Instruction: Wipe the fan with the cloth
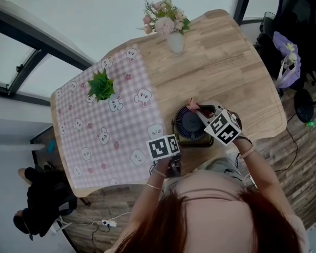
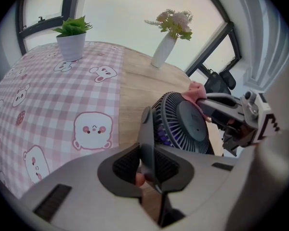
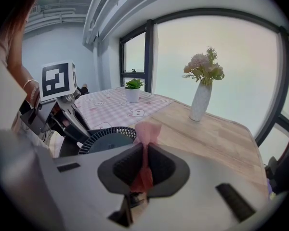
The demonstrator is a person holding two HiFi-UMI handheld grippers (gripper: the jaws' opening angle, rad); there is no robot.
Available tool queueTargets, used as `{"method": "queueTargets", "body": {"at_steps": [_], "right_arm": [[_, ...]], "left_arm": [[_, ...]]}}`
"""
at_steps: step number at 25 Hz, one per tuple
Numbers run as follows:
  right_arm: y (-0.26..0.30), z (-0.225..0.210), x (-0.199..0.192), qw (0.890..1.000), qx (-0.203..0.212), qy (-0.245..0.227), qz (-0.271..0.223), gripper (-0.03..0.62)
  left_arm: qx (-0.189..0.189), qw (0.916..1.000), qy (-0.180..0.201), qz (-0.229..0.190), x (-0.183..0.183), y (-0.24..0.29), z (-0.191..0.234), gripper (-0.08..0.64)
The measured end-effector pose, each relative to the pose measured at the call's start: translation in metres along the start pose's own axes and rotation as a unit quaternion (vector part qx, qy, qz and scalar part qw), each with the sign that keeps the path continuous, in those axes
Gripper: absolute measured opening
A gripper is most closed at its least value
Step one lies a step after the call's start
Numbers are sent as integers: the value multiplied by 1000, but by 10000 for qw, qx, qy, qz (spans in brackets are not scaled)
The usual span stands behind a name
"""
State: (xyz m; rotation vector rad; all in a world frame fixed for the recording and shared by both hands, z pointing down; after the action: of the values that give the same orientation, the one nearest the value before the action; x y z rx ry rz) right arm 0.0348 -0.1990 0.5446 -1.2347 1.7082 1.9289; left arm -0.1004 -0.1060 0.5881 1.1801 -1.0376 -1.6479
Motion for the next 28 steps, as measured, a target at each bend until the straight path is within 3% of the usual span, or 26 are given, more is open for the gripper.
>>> {"method": "queueTargets", "body": {"at_steps": [28], "right_arm": [[-19,20,-21,9991,-211,357,9,29]], "left_arm": [[-34,9991,-414,-50,-1,0,1,64]]}}
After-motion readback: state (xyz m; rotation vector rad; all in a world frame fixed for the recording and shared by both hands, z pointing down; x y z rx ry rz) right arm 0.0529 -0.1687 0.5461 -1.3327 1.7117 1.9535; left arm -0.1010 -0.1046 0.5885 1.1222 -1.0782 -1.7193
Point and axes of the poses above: the fingertips, and each gripper's own axes: y forward along the fingers, z to its left, x out of its top, the point moved 4 cm from there along -y, backward along the fingers, and after that the axes turned 9 degrees about x, right-handed, at the moved point
